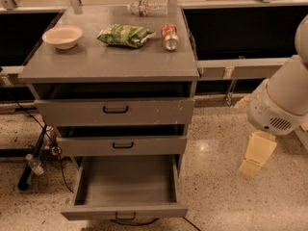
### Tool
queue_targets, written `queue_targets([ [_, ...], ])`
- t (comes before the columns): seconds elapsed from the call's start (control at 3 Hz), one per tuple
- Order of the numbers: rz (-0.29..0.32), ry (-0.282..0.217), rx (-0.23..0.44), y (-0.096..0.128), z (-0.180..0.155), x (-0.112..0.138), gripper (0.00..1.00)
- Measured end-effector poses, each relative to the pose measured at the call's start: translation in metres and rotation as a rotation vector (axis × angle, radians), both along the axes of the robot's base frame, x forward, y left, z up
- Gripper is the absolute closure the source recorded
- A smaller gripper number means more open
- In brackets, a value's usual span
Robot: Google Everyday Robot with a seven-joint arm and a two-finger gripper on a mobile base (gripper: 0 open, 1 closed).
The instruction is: Close bottom drawer
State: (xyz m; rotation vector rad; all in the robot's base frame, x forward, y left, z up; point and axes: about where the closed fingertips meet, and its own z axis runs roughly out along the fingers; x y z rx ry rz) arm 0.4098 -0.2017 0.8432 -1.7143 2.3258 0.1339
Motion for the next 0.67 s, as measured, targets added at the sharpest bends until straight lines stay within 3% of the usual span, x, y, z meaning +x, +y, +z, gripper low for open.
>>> queue_targets([
  [0.67, 0.0, 0.004, -0.002, -0.0001, -0.0022, -0.0015, 0.5],
])
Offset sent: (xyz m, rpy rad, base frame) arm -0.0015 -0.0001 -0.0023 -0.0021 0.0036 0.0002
